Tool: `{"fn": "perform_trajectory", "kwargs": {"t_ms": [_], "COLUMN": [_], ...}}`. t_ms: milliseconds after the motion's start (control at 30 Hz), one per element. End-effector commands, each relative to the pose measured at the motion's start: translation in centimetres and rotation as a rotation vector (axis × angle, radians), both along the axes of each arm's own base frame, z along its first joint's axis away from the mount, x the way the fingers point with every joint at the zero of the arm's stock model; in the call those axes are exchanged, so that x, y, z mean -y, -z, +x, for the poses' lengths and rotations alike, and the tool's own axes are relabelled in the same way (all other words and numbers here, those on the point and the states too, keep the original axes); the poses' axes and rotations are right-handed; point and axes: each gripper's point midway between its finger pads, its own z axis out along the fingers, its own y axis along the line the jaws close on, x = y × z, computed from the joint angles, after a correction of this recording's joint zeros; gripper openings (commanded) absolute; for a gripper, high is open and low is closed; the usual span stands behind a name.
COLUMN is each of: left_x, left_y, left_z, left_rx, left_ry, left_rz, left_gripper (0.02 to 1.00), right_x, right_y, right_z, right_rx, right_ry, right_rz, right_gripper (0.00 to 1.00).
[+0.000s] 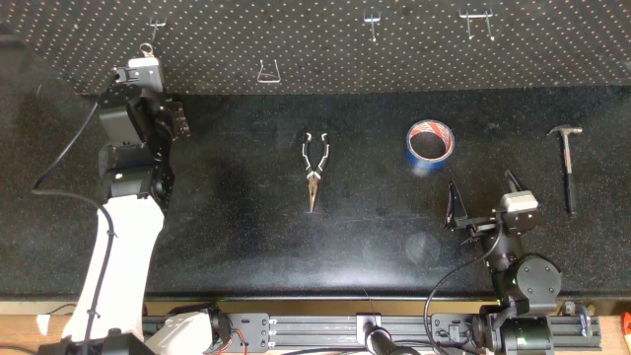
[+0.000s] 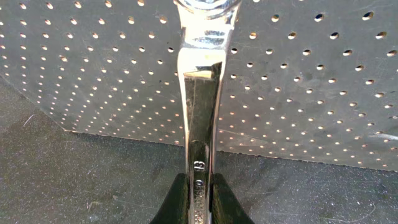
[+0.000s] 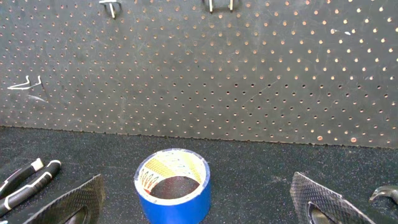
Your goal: Place Tools Onto Pegboard
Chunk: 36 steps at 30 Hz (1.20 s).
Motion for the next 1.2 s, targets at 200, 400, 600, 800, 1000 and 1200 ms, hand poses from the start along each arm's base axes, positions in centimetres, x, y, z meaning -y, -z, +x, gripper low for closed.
{"fn": "perform_trajectory", "kwargs": {"t_ms": [200,400,600,800,1000,1200], "left_x": [0.0,-0.2,-0.6,3.9,14.6,23.6], "left_y": [-0.3,0.7,-3.7,-2.2,4.3,9.5], "left_z": [2.3,3.5,1.5,1.1,-7.9,-7.8], "left_rx": [0.033,0.035,0.113,0.055,-0.475,-0.679], "left_ry": [0.023,0.022,-0.011,0.095,0.032,0.098], "left_rz": [0.006,0.005,0.035,-0.123,-0.221,-0.224], "left_gripper": [0.029,0.996,0.998,0.996,0.996,0.996], "right_x": [-0.2,-0.2,-0.2,-0.2,-0.2,-0.2], "right_y": [0.1,0.1,0.1,0.1,0.1,0.1], "right_z": [-0.1,-0.1,-0.1,-0.1,-0.1,-0.1], "right_rx": [-0.003,-0.003,-0.003,-0.003,-0.003,-0.003], "right_ry": [-0.007,-0.007,-0.007,-0.007,-0.007,-0.007], "right_rz": [0.007,0.007,0.007,0.007,0.007,0.007], "right_gripper": [0.976,0.976,0.976,0.976,0.976,0.976]}}
